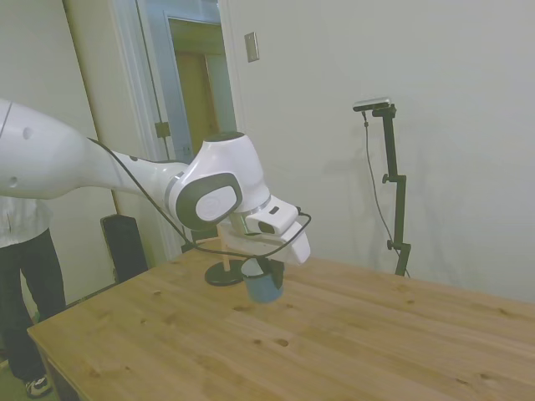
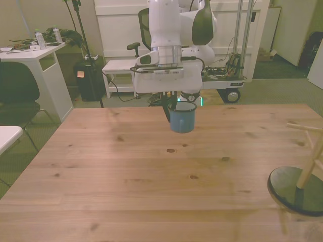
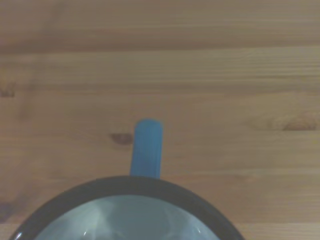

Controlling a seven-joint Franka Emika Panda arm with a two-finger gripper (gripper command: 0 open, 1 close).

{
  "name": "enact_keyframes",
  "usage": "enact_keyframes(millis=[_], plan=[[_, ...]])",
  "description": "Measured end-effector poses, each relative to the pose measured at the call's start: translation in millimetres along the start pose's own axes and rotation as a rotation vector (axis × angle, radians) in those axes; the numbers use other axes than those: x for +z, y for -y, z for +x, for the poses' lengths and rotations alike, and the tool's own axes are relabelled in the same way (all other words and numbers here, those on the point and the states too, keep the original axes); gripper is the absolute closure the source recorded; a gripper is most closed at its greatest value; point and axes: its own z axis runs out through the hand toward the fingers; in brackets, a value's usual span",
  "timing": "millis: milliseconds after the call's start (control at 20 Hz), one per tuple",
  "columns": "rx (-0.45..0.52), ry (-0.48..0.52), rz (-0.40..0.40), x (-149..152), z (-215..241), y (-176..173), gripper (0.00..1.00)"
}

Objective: Unload the mug

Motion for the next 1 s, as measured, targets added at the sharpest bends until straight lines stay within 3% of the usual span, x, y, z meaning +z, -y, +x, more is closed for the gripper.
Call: enact_keyframes(millis=[500,1000], plan=[[-0.007,0.082,-0.087,59,5,-16,1.0],[-0.005,0.098,-0.107,89,2,-20,1.0]])
